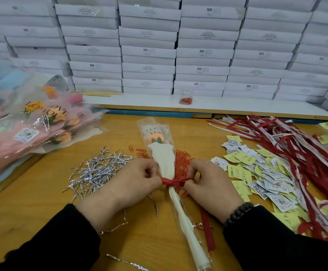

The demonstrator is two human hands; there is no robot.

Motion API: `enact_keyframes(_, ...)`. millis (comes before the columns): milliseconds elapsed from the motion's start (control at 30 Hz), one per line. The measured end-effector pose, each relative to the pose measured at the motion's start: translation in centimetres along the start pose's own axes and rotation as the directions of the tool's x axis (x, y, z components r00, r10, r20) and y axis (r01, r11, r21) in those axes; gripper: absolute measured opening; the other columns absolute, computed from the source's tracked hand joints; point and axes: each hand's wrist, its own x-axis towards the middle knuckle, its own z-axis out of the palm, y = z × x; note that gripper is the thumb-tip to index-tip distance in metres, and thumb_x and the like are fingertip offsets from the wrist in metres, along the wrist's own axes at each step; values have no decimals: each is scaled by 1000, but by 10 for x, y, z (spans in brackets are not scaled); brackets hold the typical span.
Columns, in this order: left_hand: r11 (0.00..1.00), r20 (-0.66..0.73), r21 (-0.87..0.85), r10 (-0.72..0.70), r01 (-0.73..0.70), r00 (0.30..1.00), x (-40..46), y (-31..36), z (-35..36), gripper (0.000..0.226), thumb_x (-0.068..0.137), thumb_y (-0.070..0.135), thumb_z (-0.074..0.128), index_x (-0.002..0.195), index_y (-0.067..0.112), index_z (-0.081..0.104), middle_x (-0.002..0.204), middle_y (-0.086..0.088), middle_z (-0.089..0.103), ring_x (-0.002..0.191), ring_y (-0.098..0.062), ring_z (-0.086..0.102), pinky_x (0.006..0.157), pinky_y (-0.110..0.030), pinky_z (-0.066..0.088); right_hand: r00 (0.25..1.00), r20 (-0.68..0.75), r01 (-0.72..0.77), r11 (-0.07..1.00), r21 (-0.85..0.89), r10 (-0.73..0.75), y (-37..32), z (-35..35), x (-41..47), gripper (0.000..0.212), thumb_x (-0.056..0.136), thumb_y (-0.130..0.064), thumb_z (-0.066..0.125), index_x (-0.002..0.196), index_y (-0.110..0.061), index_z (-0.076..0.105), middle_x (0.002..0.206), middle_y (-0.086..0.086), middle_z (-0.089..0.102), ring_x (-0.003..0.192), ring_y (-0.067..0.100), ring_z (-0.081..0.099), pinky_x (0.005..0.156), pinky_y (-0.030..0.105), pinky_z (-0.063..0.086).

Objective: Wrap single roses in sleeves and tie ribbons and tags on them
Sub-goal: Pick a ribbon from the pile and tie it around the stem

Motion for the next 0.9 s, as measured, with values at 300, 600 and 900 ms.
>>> enact_keyframes(300, 972, -128, 230, -16, 46, 992, 2, -8, -3, 18, 76, 18, 61, 66, 8, 50, 63, -1, 48, 63, -21, 45, 63, -38, 45, 999, 35, -19, 998, -67, 21, 1, -5, 0, 22, 75, -16, 56, 61, -22, 40, 74, -7, 48, 72, 15, 47, 66, 33, 40)
enact_keyframes(600, 929, -200, 366, 28, 48, 979, 5, -11, -3, 27, 77, 22, 59, 59, 16, 41, 63, -1, 49, 64, -22, 45, 54, -30, 30, 999, 41, -18, 993, -119, 23, 1, -6, 1, 25, 75, -15, 54, 59, -20, 35, 68, -5, 44, 66, 16, 44, 54, 28, 32)
enact_keyframes(900, 939, -121, 343, 11, 31, 993, 6, -15, -3, 27, 79, 22, 58, 59, 18, 41, 66, 0, 50, 66, -17, 44, 54, -27, 30, 997, 4, 80, 994, -68, -80, -19, -12, -8, 23, 79, -48, 48, 77, -26, 42, 68, -5, 56, 65, 9, 53, 58, 29, 41)
